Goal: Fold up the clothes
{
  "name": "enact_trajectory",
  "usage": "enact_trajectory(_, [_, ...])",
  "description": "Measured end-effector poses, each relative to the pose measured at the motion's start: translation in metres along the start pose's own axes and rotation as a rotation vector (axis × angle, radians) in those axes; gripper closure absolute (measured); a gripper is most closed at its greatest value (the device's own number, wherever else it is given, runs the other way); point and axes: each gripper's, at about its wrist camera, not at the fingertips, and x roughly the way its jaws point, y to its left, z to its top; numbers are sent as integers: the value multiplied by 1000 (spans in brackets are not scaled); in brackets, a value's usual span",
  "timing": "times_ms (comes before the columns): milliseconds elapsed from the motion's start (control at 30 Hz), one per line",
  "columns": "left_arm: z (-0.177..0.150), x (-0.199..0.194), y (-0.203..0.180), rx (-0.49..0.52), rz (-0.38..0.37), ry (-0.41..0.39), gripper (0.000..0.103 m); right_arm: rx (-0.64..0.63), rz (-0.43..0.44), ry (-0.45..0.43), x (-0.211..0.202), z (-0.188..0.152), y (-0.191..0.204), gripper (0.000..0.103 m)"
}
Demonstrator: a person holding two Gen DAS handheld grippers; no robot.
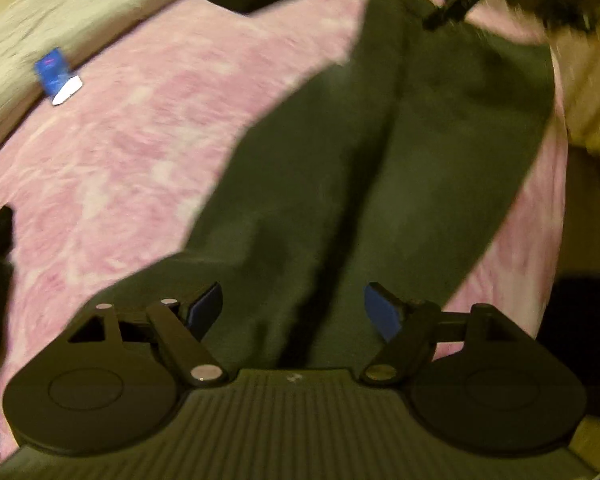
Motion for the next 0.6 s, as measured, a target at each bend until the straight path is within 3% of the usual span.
enact_trajectory(33, [0, 11, -5, 10, 2, 35, 44, -129, -21, -32, 5, 0, -1, 7])
enact_trajectory(67, [-1, 20, -8, 17, 6, 66, 68, -239, -25, -63, 11, 1, -4, 7])
enact_trajectory(100, [0, 24, -8, 15, 22, 87, 85, -341, -21, -92, 18, 2, -10, 7])
enact_trajectory(167, [2, 29, -7, 8, 62, 121, 98, -542, -12, -145, 32, 3, -23, 7])
enact_trajectory(267, [10, 17, 7, -27, 94, 131, 100, -768, 91, -119, 66, 13, -47, 8])
enact_trajectory(333, [25, 1, 24, -54, 132, 120, 100, -799, 193, -49, 84, 27, -64, 25])
enact_trajectory(367, [34, -7, 34, -66, 152, 113, 100, -786, 215, -33, 90, 36, -74, 45])
enact_trajectory(400, [46, -15, 47, -71, 178, 101, 100, -758, 222, -37, 93, 47, -84, 49])
enact_trajectory(533, [103, -28, 115, -24, 326, 47, 100, -601, 110, -112, 110, 91, -119, 47])
enact_trajectory(567, [119, -22, 136, -6, 362, 45, 98, -547, 83, -118, 115, 99, -126, 40])
enact_trajectory(600, [134, -14, 156, -5, 398, 48, 89, -493, 56, -124, 121, 108, -132, 37])
